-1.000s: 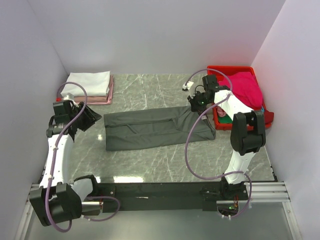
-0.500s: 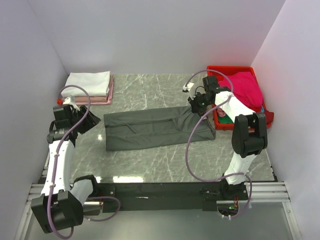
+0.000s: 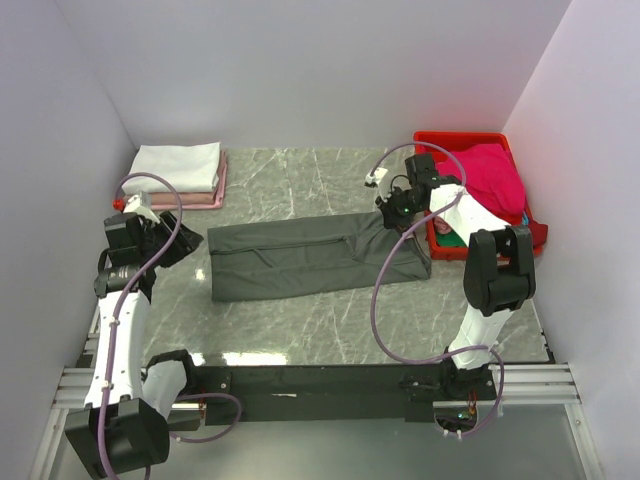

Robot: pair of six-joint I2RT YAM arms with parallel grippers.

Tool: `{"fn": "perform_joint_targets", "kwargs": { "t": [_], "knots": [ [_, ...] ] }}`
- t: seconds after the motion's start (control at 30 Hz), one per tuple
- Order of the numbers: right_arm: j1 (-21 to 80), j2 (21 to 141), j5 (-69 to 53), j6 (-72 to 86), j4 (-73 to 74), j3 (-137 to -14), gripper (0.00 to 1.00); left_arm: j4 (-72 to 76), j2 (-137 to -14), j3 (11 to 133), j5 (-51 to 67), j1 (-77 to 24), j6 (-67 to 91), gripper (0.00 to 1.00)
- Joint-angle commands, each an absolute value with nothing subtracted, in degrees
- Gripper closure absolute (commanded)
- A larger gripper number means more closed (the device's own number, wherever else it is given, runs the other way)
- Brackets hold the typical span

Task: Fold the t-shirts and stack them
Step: Fold the tshirt

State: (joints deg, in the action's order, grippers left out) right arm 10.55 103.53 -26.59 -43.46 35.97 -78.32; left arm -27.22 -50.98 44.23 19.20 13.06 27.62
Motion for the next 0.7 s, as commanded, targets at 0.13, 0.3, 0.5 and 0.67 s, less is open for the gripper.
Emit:
{"fn": "perform_joint_targets", "kwargs": {
  "t": [0.13, 0.3, 0.5, 0.67],
  "knots": [
    [11.2, 97.8, -29.5, -46.8, 35.1, -75.2, 1.00, -25.0, -50.3, 43.8, 20.6, 13.2, 26.3, 0.43],
    [11.2, 95.5, -30.1, -49.7, 35.0, -71.3, 1.00, -24.8, -50.3, 43.7, 20.7, 13.2, 26.3, 0.43],
    [11.2, 92.4, -33.4, -53.5, 36.6, -68.3, 1.00, -24.9, -50.0, 43.6, 20.4, 13.2, 26.4, 0.43],
    [11.2, 89.3, -36.1, -58.7, 39.5, -64.1, 1.00, -24.8, -50.1, 43.6, 20.6, 13.1, 26.4, 0.43]
  ]
}}
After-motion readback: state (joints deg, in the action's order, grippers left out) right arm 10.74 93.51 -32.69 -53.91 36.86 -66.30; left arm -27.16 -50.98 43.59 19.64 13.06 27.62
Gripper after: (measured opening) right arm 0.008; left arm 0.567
